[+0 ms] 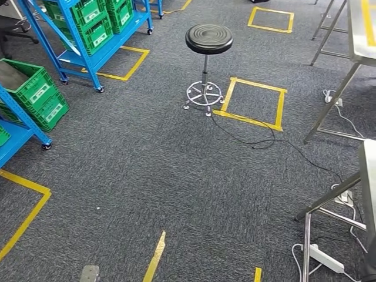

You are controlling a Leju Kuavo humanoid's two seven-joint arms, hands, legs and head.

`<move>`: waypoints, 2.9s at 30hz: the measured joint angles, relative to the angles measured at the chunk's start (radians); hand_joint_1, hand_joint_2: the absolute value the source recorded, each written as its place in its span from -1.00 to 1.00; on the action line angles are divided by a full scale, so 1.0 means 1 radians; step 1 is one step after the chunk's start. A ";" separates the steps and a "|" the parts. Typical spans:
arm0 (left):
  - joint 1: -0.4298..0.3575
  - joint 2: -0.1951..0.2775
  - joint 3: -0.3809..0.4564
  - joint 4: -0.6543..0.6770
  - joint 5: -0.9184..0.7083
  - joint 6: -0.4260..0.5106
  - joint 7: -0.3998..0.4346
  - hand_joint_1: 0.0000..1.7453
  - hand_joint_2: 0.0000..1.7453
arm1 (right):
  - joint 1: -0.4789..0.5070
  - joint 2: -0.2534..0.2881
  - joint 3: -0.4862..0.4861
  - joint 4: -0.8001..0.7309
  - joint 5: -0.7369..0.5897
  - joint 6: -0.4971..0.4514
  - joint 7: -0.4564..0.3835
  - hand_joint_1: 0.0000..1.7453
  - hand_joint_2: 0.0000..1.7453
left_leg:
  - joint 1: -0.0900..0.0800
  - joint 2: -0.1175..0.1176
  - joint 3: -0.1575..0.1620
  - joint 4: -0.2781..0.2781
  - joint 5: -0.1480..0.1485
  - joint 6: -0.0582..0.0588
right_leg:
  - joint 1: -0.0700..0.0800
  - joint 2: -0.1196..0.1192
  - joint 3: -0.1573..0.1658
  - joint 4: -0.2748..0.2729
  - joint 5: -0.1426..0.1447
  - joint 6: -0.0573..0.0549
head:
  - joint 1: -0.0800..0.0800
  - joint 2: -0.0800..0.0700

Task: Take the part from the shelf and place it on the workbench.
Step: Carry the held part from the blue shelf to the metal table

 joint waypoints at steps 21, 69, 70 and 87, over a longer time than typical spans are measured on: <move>0.005 -0.006 0.000 0.000 -0.002 0.001 -0.001 -1.00 1.00 | 0.012 0.010 -0.016 -0.003 0.017 0.000 0.000 1.00 1.00 | -0.004 -0.106 -0.021 0.026 0.008 -0.006 | 0.019 0.098 0.077 -0.126 0.028 -0.054 | -0.008 0.000; 0.009 0.032 0.063 0.000 0.000 -0.020 0.019 -1.00 1.00 | 0.044 -0.023 0.063 0.083 0.057 0.000 0.000 1.00 1.00 | -0.009 0.014 -0.010 0.012 -0.010 -0.028 | 0.008 -0.007 0.055 -0.119 0.027 -0.035 | -0.011 0.000; 0.009 0.032 0.063 0.000 0.000 -0.020 0.019 -1.00 1.00 | 0.045 -0.023 0.063 0.083 0.057 0.000 0.000 1.00 1.00 | -0.007 0.009 -0.011 0.021 -0.019 -0.033 | 0.008 0.000 0.057 -0.120 0.027 -0.041 | -0.013 0.000; 0.008 0.035 0.069 0.000 0.000 -0.018 0.020 -1.00 1.00 | 0.046 -0.023 0.068 0.087 0.058 0.000 0.000 1.00 1.00 | -0.004 -0.066 -0.015 -0.005 0.009 0.006 | 0.010 0.065 0.027 -0.052 -0.023 -0.026 | -0.014 0.000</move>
